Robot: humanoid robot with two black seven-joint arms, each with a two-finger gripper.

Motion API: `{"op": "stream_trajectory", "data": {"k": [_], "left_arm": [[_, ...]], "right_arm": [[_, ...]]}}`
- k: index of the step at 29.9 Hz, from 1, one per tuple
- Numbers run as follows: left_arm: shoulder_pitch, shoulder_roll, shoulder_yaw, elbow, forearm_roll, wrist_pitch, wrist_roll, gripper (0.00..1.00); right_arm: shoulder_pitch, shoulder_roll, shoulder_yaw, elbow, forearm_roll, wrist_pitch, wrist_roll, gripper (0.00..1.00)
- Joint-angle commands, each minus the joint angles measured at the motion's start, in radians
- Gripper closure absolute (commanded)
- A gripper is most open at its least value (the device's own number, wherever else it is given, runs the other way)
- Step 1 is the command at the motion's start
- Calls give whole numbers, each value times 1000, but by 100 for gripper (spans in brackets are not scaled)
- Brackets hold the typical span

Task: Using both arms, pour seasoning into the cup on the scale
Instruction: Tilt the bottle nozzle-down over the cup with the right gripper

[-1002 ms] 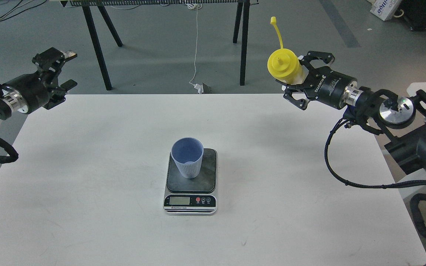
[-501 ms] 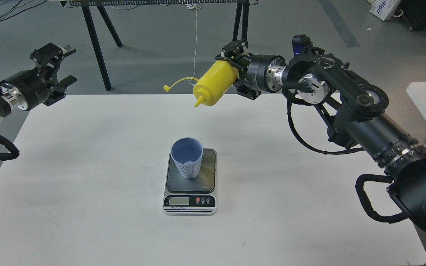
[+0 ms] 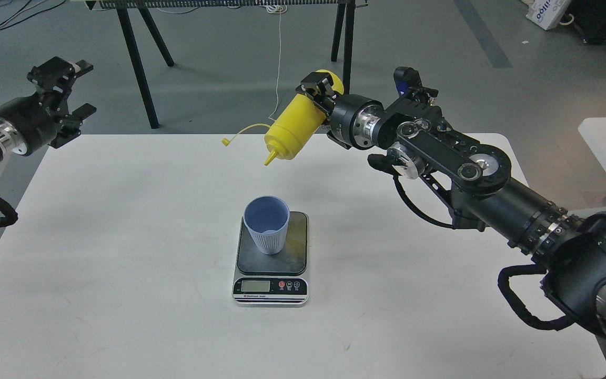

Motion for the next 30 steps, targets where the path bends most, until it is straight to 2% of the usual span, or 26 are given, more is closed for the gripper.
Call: {"op": "stream_trajectory", "data": {"k": [1, 30], "left_arm": [[0, -1, 0, 0, 0, 0, 0, 1], [5, -6, 0, 0, 0, 0, 0, 1]], "right_arm": [[-9, 0, -25, 0, 2, -2, 0, 88], [-43, 0, -124, 7, 8, 6, -1, 87]]}}
